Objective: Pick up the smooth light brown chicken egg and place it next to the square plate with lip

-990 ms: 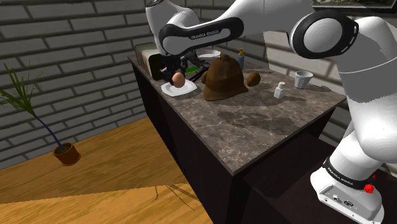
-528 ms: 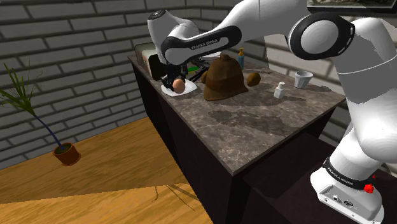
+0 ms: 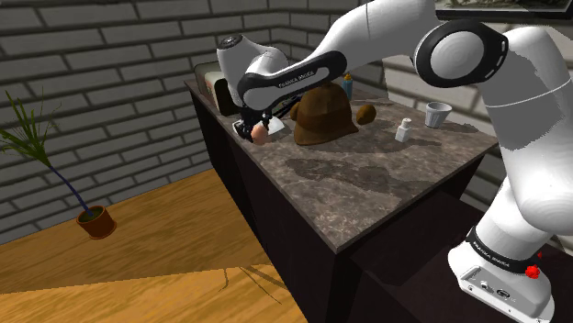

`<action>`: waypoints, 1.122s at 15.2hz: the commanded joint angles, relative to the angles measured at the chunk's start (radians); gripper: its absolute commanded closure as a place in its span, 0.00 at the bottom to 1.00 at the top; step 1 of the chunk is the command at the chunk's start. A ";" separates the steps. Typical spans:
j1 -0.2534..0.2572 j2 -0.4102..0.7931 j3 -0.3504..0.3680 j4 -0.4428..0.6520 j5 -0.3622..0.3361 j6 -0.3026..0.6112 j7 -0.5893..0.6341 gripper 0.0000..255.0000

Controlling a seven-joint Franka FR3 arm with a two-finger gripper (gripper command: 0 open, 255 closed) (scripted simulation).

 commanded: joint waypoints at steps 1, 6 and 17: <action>-0.001 0.007 -0.002 -0.013 -0.005 0.020 0.007 1.00; -0.002 0.028 -0.009 -0.046 -0.018 0.069 0.029 1.00; -0.002 0.044 -0.014 -0.064 -0.027 0.100 0.043 1.00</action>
